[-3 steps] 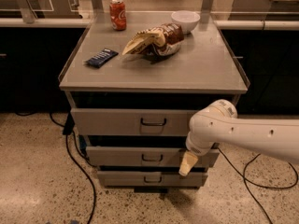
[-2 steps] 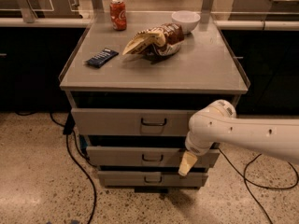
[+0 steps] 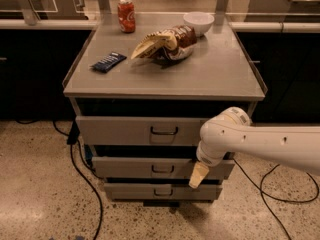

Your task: Close top drawer

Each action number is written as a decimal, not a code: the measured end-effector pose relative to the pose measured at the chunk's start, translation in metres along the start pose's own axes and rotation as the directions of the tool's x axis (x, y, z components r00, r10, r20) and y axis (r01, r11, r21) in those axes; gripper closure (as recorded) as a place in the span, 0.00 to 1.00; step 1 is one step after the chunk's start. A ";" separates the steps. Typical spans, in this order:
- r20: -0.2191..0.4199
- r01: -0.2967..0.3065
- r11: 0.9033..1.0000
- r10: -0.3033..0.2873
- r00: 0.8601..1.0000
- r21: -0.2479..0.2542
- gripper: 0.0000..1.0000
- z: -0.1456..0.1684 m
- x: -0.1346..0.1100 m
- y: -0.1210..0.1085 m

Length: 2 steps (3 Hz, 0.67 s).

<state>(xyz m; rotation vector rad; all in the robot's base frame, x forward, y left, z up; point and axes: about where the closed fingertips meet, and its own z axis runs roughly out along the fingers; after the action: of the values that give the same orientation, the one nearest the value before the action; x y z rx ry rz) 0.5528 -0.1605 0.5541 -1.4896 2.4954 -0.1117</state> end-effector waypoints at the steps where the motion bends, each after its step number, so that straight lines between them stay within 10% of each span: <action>1: 0.000 -0.003 1.000 0.003 1.000 -0.002 0.00 0.002 -0.001 0.000; 2: 0.000 -0.009 1.000 0.009 1.000 -0.009 0.00 0.007 -0.003 0.001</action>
Offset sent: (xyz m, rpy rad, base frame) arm 0.0340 0.0081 -0.0100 0.0187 0.0064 -0.0202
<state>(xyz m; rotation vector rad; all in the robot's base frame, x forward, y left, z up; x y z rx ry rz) 0.5553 -0.1572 0.5477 -1.4813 2.5054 -0.0992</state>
